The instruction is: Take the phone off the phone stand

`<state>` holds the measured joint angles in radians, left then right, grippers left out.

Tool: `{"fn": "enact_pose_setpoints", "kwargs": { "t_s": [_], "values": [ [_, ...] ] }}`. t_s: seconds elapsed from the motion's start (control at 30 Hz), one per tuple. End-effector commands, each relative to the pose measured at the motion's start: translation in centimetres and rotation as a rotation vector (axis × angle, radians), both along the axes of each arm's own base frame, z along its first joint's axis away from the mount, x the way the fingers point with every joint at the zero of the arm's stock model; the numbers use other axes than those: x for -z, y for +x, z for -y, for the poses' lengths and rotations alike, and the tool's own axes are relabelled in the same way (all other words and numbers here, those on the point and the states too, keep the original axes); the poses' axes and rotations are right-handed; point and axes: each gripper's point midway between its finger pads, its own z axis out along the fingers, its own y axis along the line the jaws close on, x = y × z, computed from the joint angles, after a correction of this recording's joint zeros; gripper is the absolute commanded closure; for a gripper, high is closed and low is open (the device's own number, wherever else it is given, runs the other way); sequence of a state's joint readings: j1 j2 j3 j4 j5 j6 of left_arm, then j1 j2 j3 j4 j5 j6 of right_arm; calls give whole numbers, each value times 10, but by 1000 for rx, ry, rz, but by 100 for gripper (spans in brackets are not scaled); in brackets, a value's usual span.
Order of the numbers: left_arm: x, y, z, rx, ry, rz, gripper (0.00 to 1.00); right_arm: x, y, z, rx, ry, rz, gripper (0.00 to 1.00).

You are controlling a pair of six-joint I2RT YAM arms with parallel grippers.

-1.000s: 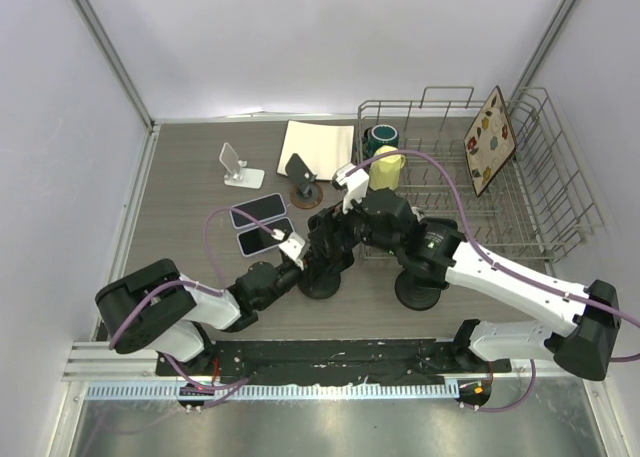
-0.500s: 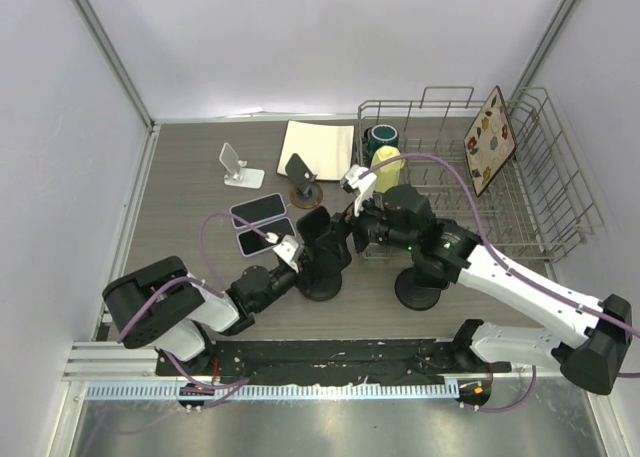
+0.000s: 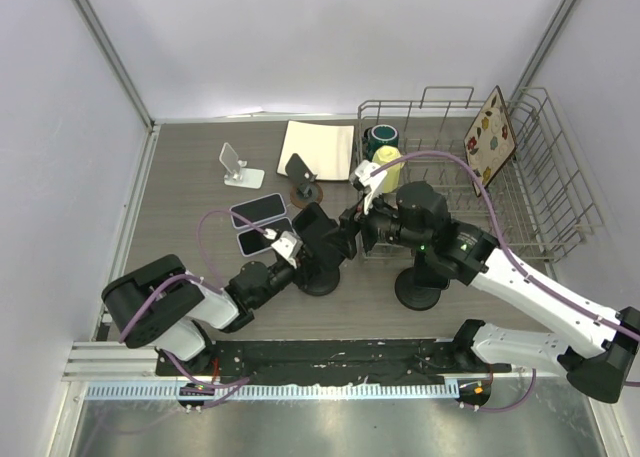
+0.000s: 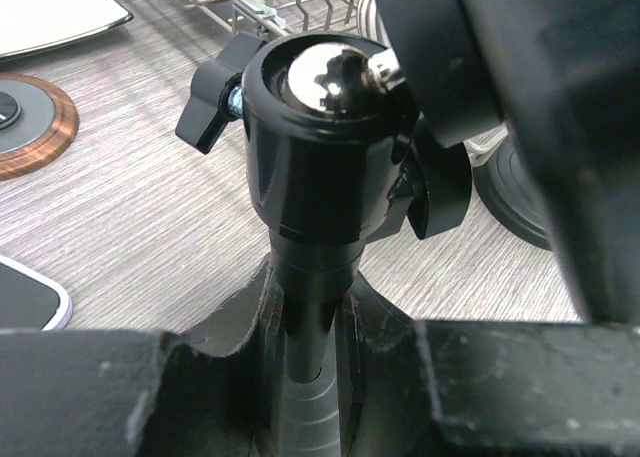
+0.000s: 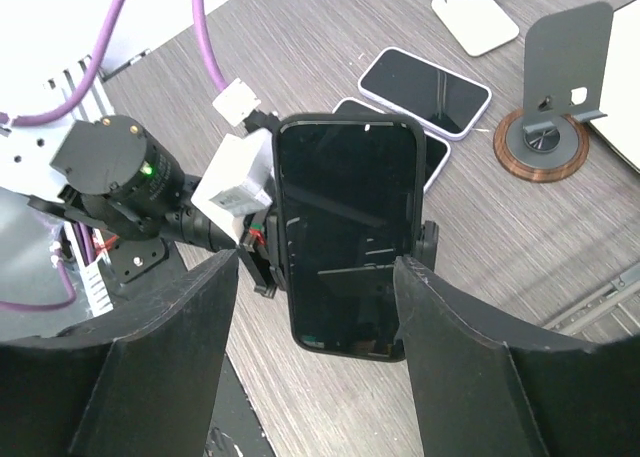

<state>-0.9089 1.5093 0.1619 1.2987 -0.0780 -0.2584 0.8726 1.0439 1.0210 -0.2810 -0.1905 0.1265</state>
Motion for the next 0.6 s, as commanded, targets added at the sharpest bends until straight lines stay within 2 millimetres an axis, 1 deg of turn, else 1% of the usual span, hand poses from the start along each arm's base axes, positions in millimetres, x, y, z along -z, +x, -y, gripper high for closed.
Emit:
{"fn": "enact_pose_setpoints", "kwargs": {
  "t_s": [0.0, 0.03, 0.07, 0.13, 0.17, 0.2, 0.23, 0.27, 0.33, 0.37, 0.43, 0.47, 0.53, 0.57],
  "values": [
    [-21, 1, 16, 43, -52, 33, 99, -37, 2, -1, 23, 74, 12, 30],
    [-21, 4, 14, 27, -51, 30, 94, -40, 7, 0, 50, 76, 12, 30],
    [-19, 5, 13, 19, -44, 23, 81, -39, 8, -1, 60, 76, 7, 30],
    [-24, 5, 12, 11, -50, 33, 73, -38, 12, 1, 85, 76, 6, 29],
    [-23, 5, 12, 10, -43, 30, 66, -36, 13, 2, 91, 72, 6, 29],
    [-23, 4, 11, 10, -37, 31, 63, -35, 13, 2, 93, 70, 4, 29],
    [-28, 4, 11, 8, -46, 40, 61, -35, 13, 2, 91, 70, 3, 29],
    [-26, 3, 10, 7, -33, 34, 55, -36, 13, 3, 96, 73, 5, 29],
    [-28, 1, 9, 9, -24, 41, 50, -34, 12, 5, 99, 71, 5, 29],
    [-29, 0, 9, 10, -18, 42, 45, -34, 13, 7, 109, 70, 7, 29],
    [-31, -2, 9, 14, -11, 48, 40, -34, 13, 10, 118, 72, 12, 29],
    [-31, -3, 8, 15, -7, 45, 35, -33, 13, 11, 123, 69, 11, 29],
    [-31, -4, 8, 20, -6, 43, 31, -33, 13, 13, 134, 68, 12, 29],
    [-30, -5, 8, 21, -5, 38, 27, -32, 13, 14, 139, 65, 8, 29]
  ]
}}
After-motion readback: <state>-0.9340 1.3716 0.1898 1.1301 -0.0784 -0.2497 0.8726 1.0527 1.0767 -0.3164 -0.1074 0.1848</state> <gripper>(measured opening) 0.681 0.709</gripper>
